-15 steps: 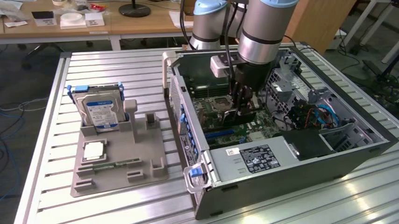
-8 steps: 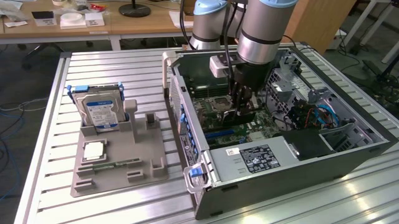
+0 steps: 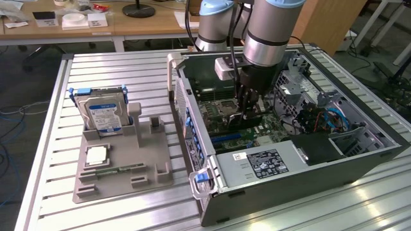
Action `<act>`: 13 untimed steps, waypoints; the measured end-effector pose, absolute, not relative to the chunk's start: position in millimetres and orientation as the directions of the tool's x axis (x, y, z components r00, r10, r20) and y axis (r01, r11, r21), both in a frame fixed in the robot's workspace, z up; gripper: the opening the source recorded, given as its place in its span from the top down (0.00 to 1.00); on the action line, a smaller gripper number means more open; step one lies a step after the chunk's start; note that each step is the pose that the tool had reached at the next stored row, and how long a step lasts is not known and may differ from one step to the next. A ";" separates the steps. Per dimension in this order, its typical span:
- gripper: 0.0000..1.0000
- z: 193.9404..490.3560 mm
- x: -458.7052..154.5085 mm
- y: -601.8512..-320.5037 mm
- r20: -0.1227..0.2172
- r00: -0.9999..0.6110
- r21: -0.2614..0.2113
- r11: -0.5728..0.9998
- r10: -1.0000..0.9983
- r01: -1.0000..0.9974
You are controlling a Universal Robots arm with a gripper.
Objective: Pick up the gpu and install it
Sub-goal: 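Insert the gpu into the slot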
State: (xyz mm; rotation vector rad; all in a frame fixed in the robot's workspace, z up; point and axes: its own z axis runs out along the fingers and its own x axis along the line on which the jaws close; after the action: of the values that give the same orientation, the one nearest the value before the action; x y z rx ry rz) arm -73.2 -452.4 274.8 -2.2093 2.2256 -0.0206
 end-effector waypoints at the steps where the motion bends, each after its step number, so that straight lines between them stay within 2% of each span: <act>1: 0.73 274.8 -73.2 -452.4 0.005 -0.007 -0.013 0.007 -1.000 -1.000; 13: 0.73 269.5 -75.1 -452.3 0.005 -0.007 -0.013 0.007 -1.000 -1.000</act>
State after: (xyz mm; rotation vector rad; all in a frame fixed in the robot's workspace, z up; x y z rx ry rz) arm -75.1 -452.3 269.5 -2.2095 2.2256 -0.0206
